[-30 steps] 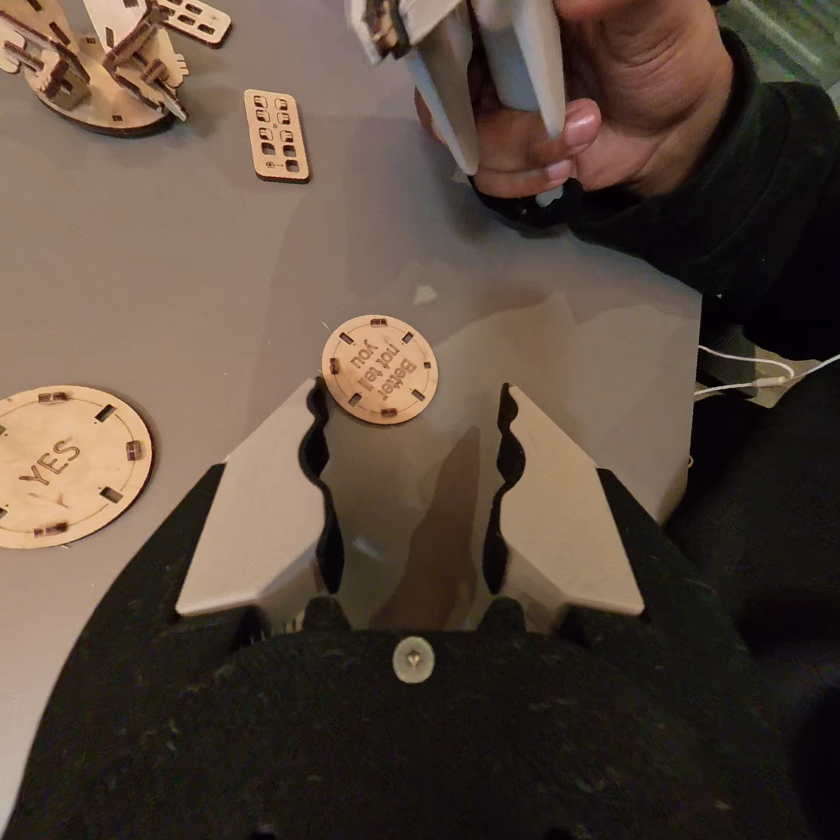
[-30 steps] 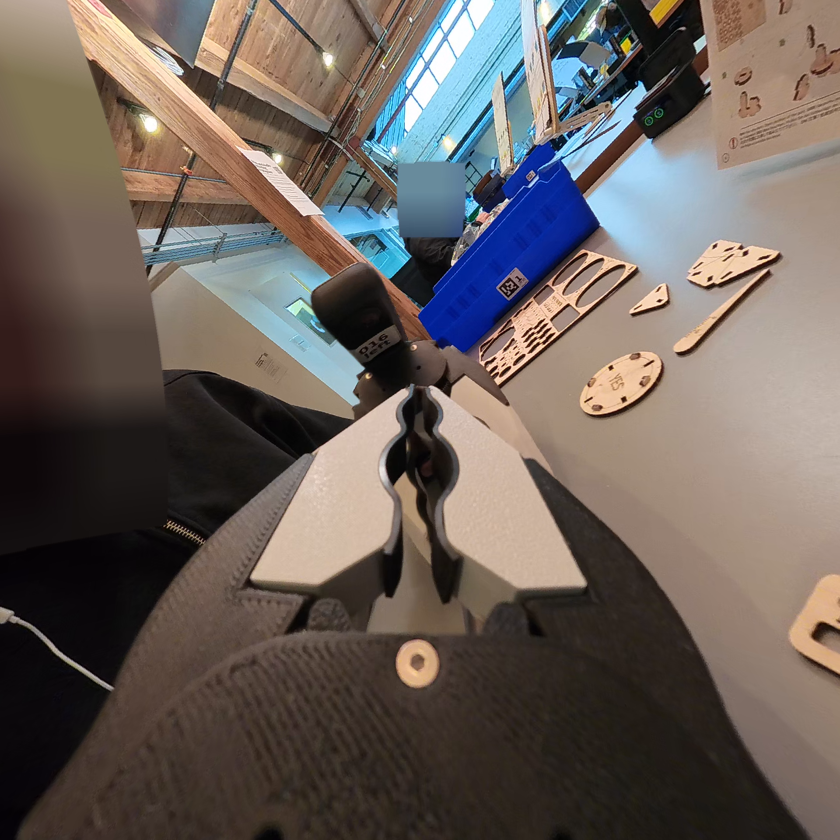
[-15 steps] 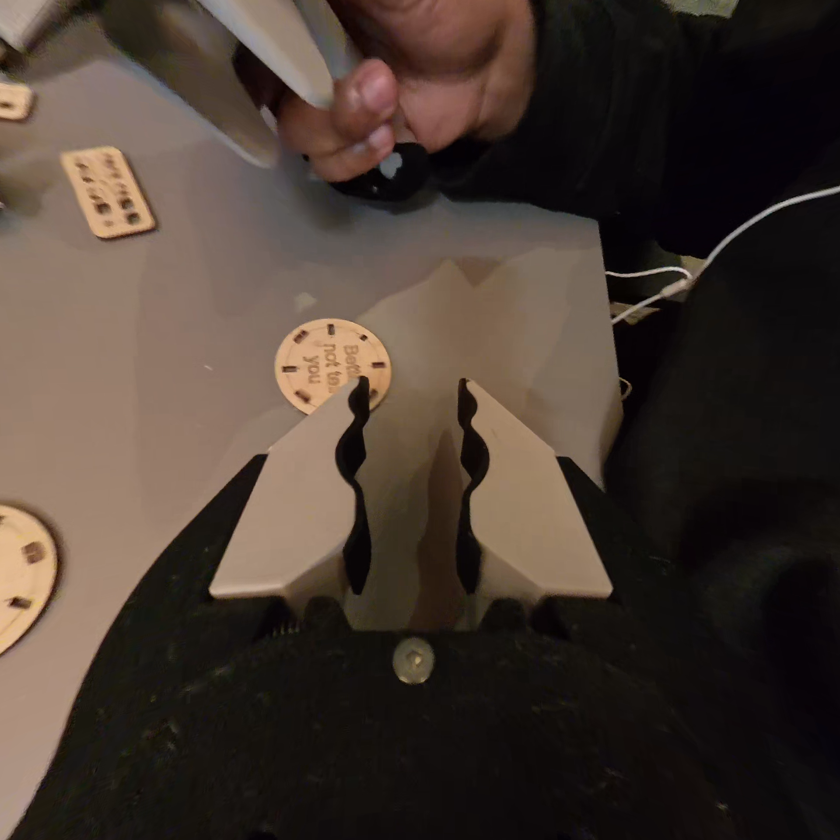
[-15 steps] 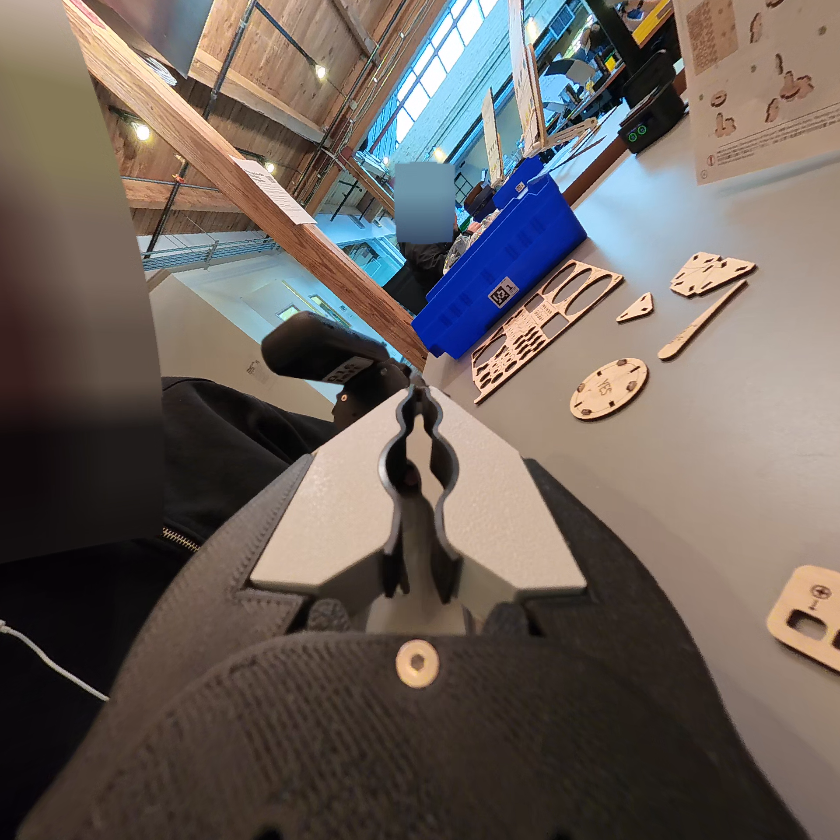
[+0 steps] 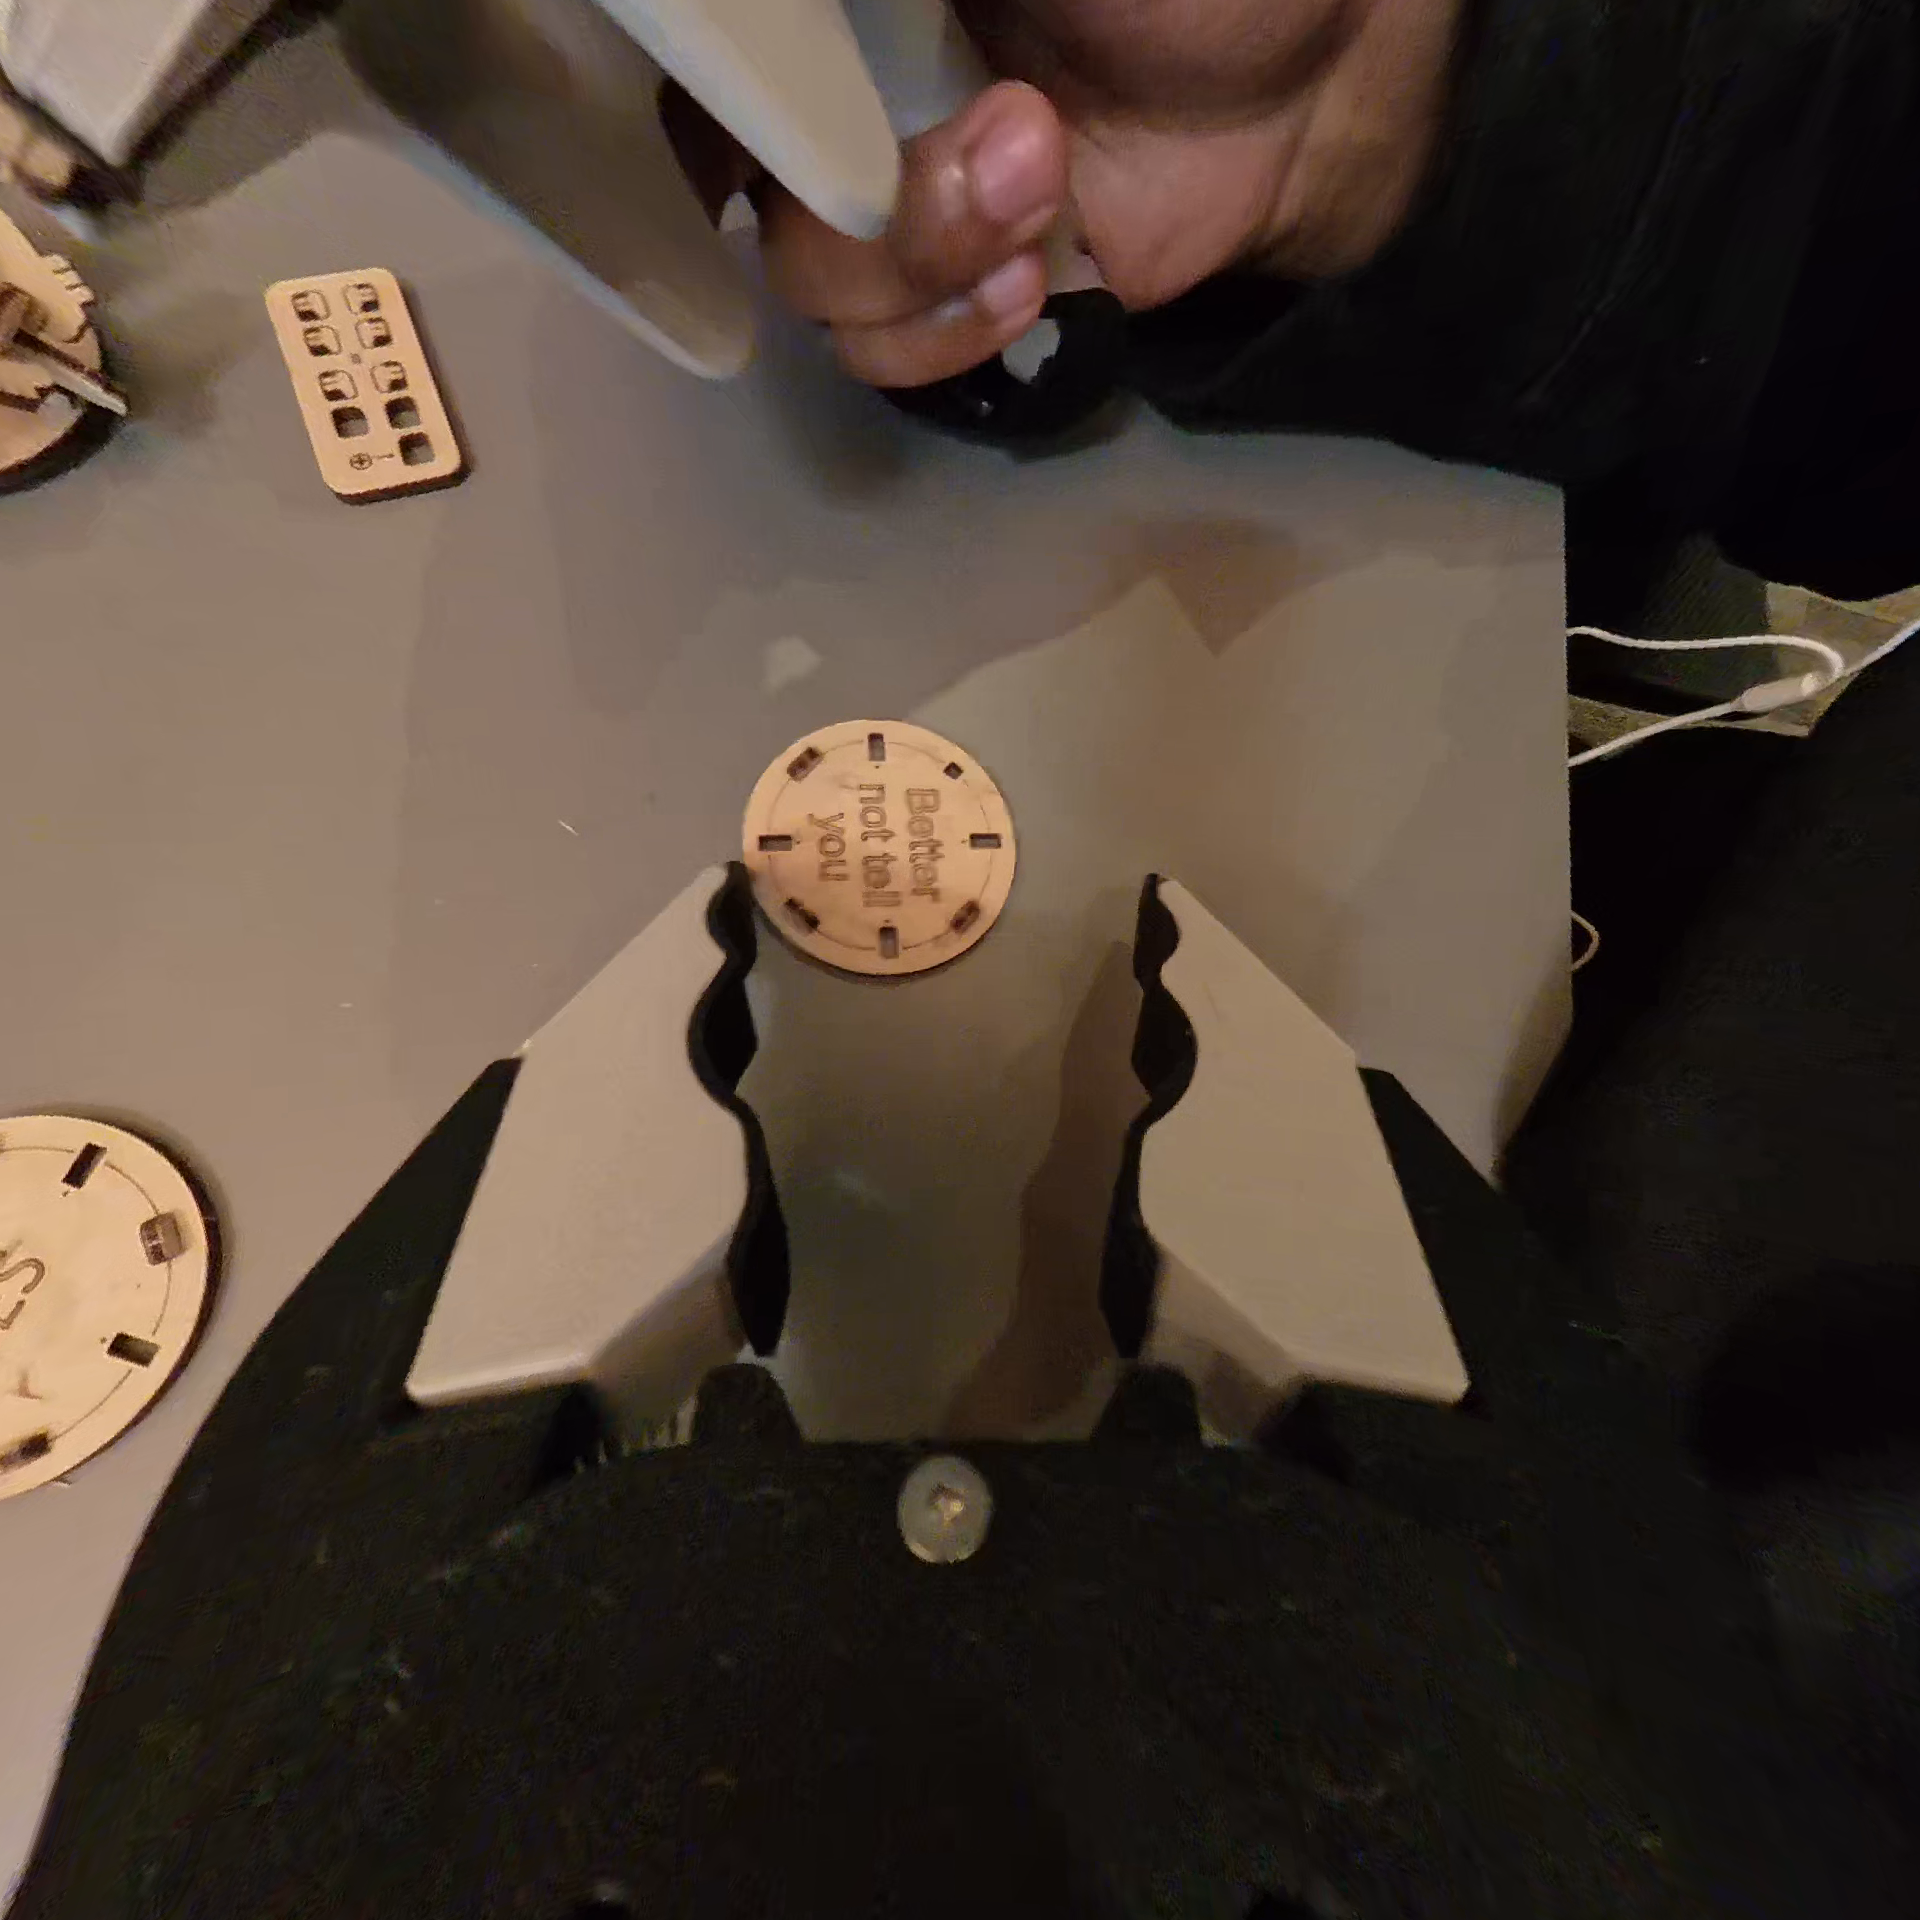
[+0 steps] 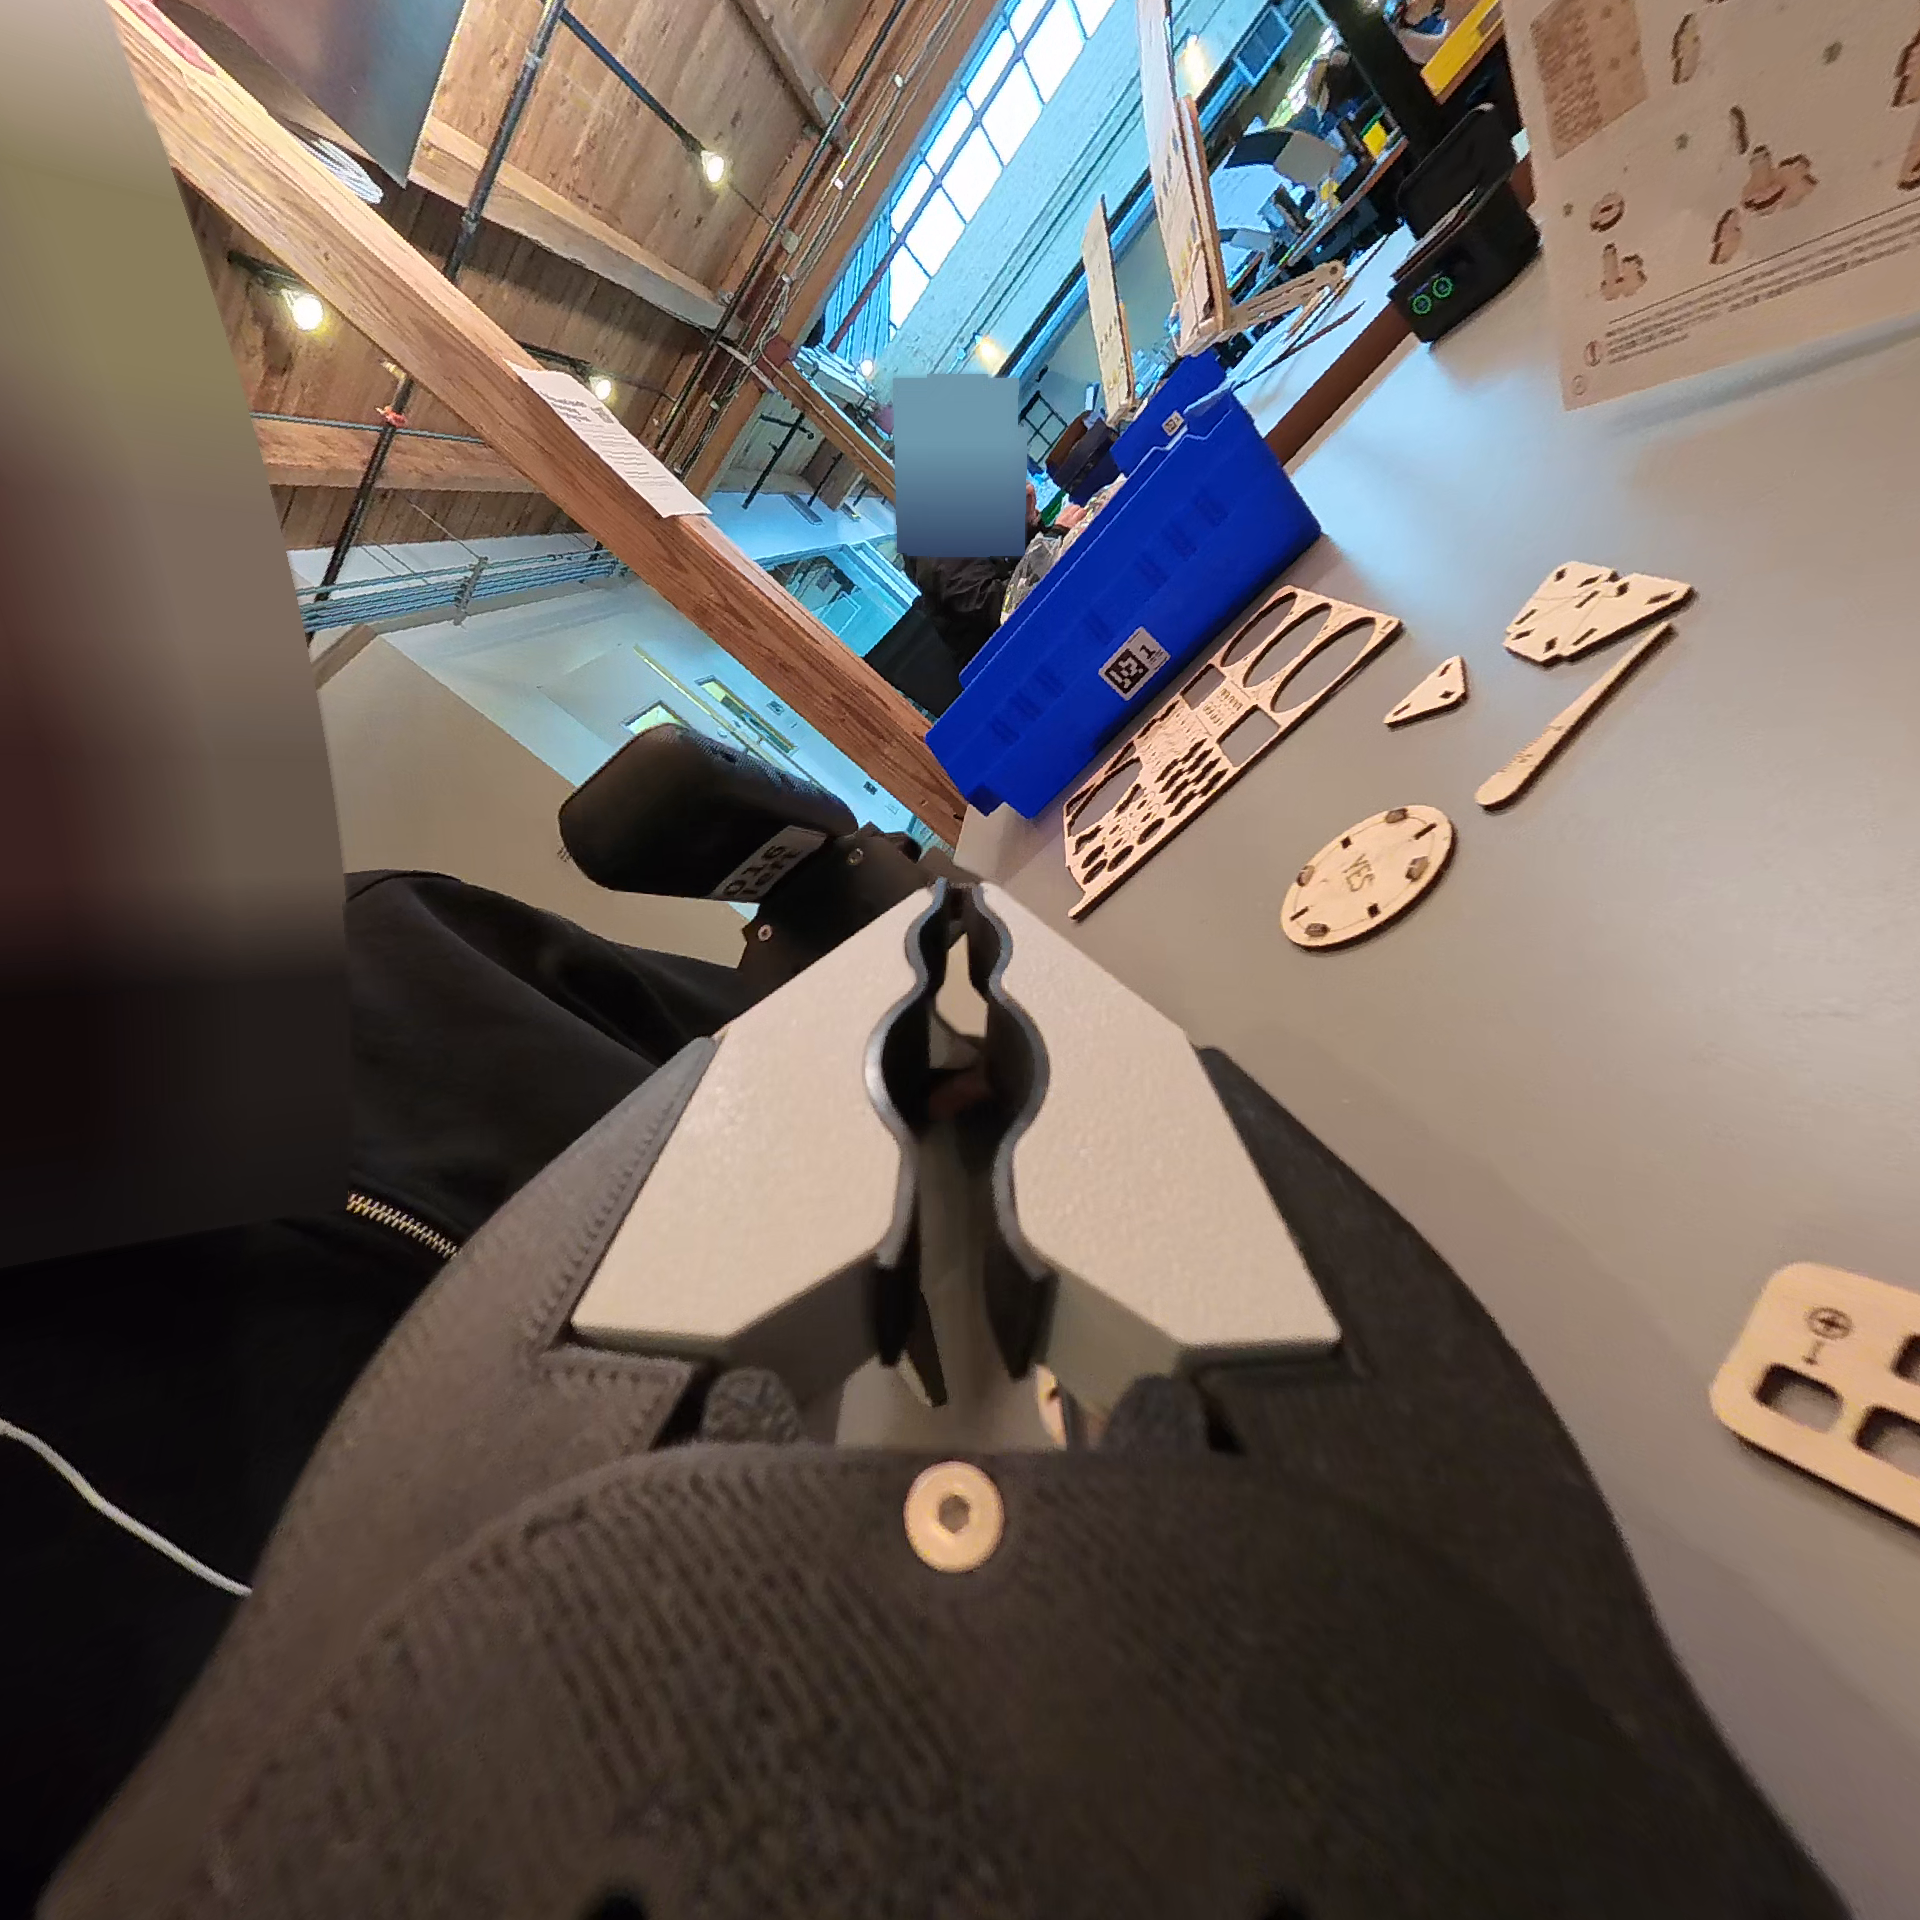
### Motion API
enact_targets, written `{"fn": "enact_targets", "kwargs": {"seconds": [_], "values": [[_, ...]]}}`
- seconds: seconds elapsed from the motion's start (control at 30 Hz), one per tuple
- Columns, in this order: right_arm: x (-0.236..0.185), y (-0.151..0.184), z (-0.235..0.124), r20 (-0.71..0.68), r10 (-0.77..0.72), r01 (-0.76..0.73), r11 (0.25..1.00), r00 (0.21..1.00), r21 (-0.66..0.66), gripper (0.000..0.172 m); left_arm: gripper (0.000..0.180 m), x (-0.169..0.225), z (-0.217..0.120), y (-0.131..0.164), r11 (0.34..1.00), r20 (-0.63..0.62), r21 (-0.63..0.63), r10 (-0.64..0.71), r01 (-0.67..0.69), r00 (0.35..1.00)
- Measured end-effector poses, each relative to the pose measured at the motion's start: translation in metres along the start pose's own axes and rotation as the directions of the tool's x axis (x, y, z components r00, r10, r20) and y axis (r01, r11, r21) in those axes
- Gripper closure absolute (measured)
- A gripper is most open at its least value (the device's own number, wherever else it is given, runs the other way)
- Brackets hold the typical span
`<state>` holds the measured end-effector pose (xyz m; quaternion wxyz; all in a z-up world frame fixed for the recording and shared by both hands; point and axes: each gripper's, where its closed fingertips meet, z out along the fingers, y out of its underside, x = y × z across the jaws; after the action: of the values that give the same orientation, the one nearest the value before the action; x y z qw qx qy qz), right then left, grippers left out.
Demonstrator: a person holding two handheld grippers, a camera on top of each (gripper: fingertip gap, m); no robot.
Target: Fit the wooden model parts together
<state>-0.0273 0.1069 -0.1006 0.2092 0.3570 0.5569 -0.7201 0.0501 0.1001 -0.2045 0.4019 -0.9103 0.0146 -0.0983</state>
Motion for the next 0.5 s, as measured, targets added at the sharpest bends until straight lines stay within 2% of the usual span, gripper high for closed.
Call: {"fn": "enact_targets", "kwargs": {"seconds": [0.1, 0.23, 0.3, 0.4, 0.5], "values": [[-0.001, -0.001, -0.001, 0.001, -0.001, 0.001, 1.000, 1.000, 0.005, 0.172, 0.140, 0.013, -0.004, 0.000, 1.000, -0.105, 0.016, -0.010, 0.012, 0.994], [-0.004, -0.002, -0.001, 0.006, -0.010, 0.010, 1.000, 1.000, 0.005, 0.172, 0.152, 0.035, -0.008, 0.002, 0.997, -0.203, 0.029, 0.080, -0.076, 0.976], [-0.005, -0.002, -0.001, 0.008, -0.012, 0.012, 1.000, 1.000, 0.006, 0.172, 0.148, 0.036, -0.006, 0.002, 0.993, -0.173, 0.029, 0.122, -0.118, 0.977], [-0.005, -0.003, -0.001, 0.009, -0.012, 0.012, 1.000, 1.000, 0.007, 0.172, 0.136, 0.018, -0.008, -0.011, 0.987, -0.026, 0.095, 0.131, -0.128, 0.991], [-0.004, -0.002, 0.000, 0.006, -0.009, 0.009, 1.000, 1.000, 0.005, 0.172, 0.121, 0.016, -0.007, -0.011, 0.992, -0.050, 0.090, 0.095, -0.090, 0.994]]}}
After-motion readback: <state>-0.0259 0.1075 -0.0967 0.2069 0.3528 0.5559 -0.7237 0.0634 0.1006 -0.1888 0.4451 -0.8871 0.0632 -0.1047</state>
